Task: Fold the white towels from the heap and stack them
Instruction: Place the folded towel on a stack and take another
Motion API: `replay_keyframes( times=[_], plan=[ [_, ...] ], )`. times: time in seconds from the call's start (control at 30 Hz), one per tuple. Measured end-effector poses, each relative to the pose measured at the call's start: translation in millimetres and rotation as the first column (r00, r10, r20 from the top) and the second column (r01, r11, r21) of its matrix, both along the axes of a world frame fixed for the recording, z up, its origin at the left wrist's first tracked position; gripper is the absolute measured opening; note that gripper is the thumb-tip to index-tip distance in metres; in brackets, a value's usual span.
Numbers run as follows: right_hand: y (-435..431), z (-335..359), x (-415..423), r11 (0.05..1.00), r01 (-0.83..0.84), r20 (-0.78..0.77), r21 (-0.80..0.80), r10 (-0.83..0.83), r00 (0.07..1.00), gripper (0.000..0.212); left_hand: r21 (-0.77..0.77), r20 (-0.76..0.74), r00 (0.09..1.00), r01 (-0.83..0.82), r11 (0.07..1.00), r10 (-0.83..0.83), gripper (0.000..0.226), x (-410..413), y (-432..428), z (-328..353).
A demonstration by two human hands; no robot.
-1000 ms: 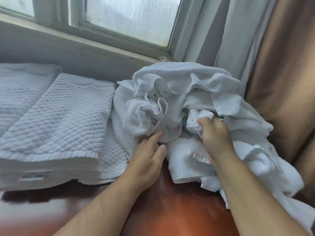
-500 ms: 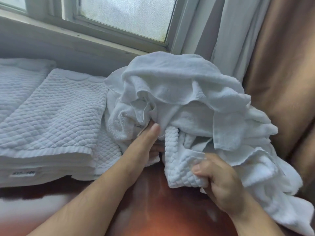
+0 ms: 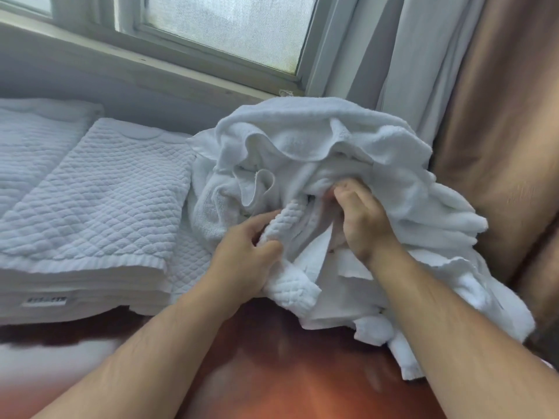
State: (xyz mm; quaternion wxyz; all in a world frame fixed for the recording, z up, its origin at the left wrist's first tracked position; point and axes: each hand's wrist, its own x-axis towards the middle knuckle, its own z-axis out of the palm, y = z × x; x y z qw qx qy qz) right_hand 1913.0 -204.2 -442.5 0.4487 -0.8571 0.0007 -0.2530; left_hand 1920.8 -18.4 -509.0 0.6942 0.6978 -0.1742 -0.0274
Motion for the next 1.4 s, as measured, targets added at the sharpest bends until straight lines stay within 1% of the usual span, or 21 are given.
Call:
replay_keyframes(
  times=[0.07,0.13,0.2,0.27,0.33,0.37,0.43,0.5,0.63,0.67,0.73,0.8,0.87,0.9,1.0,1.07,1.13,1.2,1.27,1.33,1.4],
  plan=[
    [-5.4,15.1,20.0,1.000,0.026,0.064,-0.013,-0.025,0.998,0.031,-0.019,-0.002,1.000,0.029,0.999,-0.029,0.048,0.3,3.6,4.0],
    [-11.2,30.3,39.6,0.993,0.108,0.103,-0.051,-0.103,0.989,0.036,-0.034,0.000,0.999,0.046,0.998,-0.046,0.038,-1.0,4.2,5.3],
    [-14.4,40.9,53.5,0.990,0.132,0.039,-0.039,-0.131,0.991,0.040,-0.087,-0.005,0.996,0.089,0.992,-0.089,0.029,-3.4,6.6,4.8],
    [-17.1,47.2,62.2,0.993,0.076,-0.021,0.089,-0.074,0.997,0.038,-0.111,-0.010,0.988,0.155,0.982,-0.157,0.025,-5.4,11.7,4.4],
    [-20.0,55.1,70.9,0.980,0.070,-0.032,0.186,-0.066,0.997,0.031,-0.099,-0.009,0.968,0.249,0.963,-0.251,0.029,-5.6,16.5,4.2],
    [-22.0,58.1,74.3,0.982,0.071,-0.065,0.173,-0.060,0.996,0.032,-0.101,-0.012,0.955,0.295,0.950,-0.298,0.033,-5.7,17.6,4.0],
    [-25.9,58.6,81.5,0.988,0.008,-0.156,0.153,0.016,0.988,0.046,-0.113,-0.015,0.944,0.325,0.939,-0.329,0.037,-5.0,18.8,3.3],
    [-25.2,53.7,79.9,0.998,-0.011,-0.206,0.055,0.022,0.978,0.062,-0.109,-0.006,0.954,0.298,0.948,-0.300,0.036,-3.6,20.5,1.9],
    [-24.3,45.0,64.9,0.949,0.089,-0.045,-0.302,-0.108,0.993,0.083,-0.123,0.007,0.968,0.251,0.960,-0.252,0.027,-0.3,21.7,-3.1],
    [-23.0,42.8,59.8,0.939,0.080,-0.051,-0.335,-0.103,0.993,0.086,-0.123,0.002,0.970,0.242,0.962,-0.243,0.027,-0.1,20.8,-4.6],
    [-19.2,36.7,51.8,0.908,0.046,-0.163,-0.416,-0.124,0.979,0.083,-0.106,-0.012,0.973,0.228,0.968,-0.231,0.029,0.7,18.9,-6.9],
    [-14.6,30.2,48.8,0.778,0.060,-0.275,-0.626,-0.292,0.916,0.077,-0.092,-0.028,0.974,0.221,0.971,-0.224,0.034,0.4,17.4,-7.2],
    [-6.8,27.1,50.8,0.627,0.109,-0.242,-0.772,-0.448,0.860,0.073,-0.077,-0.033,0.979,0.199,0.977,-0.202,0.040,0.1,16.7,-7.2],
    [-1.9,26.3,52.5,0.603,0.137,-0.210,-0.786,-0.468,0.858,0.063,-0.067,-0.027,0.982,0.186,0.980,-0.188,0.043,-0.6,17.1,-7.2],
    [7.8,29.2,47.7,0.665,0.199,-0.103,-0.720,-0.386,0.917,0.040,-0.033,0.003,0.979,0.206,0.978,-0.206,0.061,0.5,17.9,-9.9],
    [10.3,38.0,38.4,0.749,0.271,0.067,-0.604,-0.291,0.954,0.027,-0.015,0.053,0.965,0.256,0.966,-0.255,0.083,0.9,16.6,-10.8],
    [16.4,51.2,26.2,0.859,0.307,0.326,-0.409,-0.177,0.929,0.015,-0.021,0.162,0.942,0.300,0.954,-0.293,0.093,1.3,12.9,-11.6],
    [24.0,61.8,12.6,0.943,0.254,0.484,-0.216,-0.123,0.867,0.010,-0.062,0.207,0.926,0.336,0.940,-0.317,0.095,1.7,10.5,-11.2],
    [24.0,61.4,0.5,0.984,0.158,0.467,-0.086,-0.100,0.879,0.013,-0.132,0.184,0.931,0.342,0.930,-0.316,0.093,2.3,12.0,-9.6],
    [17.9,49.3,-8.9,0.992,-0.002,0.289,0.126,-0.035,0.957,0.027,-0.198,0.182,0.939,0.326,0.924,-0.292,0.095,1.4,15.3,-10.8],
    [12.1,28.5,-18.8,0.949,-0.078,0.062,0.305,0.062,0.996,0.037,-0.217,0.181,0.939,0.328,0.919,-0.293,0.093,1.4,16.8,-12.3]
  ],
)
